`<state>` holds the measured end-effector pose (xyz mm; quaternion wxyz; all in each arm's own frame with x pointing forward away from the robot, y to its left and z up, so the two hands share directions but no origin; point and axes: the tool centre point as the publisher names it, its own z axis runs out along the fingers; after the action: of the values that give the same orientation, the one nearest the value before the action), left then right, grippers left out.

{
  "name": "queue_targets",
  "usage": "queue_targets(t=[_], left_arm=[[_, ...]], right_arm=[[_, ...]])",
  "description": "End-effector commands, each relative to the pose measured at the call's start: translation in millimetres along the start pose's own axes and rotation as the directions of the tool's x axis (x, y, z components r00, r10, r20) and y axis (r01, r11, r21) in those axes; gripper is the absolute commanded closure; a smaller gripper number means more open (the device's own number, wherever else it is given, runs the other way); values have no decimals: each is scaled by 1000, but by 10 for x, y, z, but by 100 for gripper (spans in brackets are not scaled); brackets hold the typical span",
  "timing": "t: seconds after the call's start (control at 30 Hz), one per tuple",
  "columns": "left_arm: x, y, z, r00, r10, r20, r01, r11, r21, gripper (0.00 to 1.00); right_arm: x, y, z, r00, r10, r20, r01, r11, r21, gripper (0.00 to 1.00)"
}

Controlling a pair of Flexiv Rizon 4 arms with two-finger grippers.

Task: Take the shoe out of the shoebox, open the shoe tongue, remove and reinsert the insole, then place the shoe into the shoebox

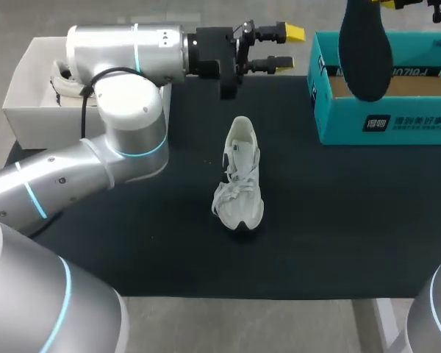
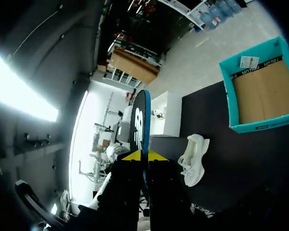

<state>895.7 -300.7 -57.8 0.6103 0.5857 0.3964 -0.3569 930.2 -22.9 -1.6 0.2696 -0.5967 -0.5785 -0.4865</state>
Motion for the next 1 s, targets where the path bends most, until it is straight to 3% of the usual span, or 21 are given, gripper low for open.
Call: queue_targets(t=[0.03, 0.37, 0.47, 0.77, 0.8, 0.87, 0.9, 1.0], left_arm=[[97, 40, 166, 999, 1, 42, 1, 998, -64, 0], [-45, 76, 218, 994, -28, 106, 41, 992, -116, 0], [-55, 50, 210, 989, -72, 132, 85, 992, -98, 0], [-42, -1, 194, 987, -85, 140, 93, 994, -54, 0], [-34, -4, 195, 986, -86, 140, 94, 994, -54, 19], [-25, -9, 200, 986, -87, 140, 95, 994, -52, 34], [-23, -9, 202, 986, -88, 139, 95, 994, -50, 54], [-21, -10, 210, 988, -77, 134, 84, 996, -44, 61]], right_arm=[[3, -14, 88, 996, 43, 83, -49, 996, 68, 100], [-24, 11, 427, 987, 46, 155, -53, 998, 43, 100], [-2, 91, 563, 987, 30, 157, -32, 999, 9, 100], [31, 141, 815, 991, 16, 131, -22, 999, 38, 100], [37, 129, 837, 991, 19, 130, -24, 999, 40, 100], [41, 111, 874, 991, 21, 130, -27, 999, 43, 100], [42, 109, 888, 991, 23, 130, -29, 999, 43, 100], [51, 104, 906, 992, 26, 125, -32, 999, 43, 100]])
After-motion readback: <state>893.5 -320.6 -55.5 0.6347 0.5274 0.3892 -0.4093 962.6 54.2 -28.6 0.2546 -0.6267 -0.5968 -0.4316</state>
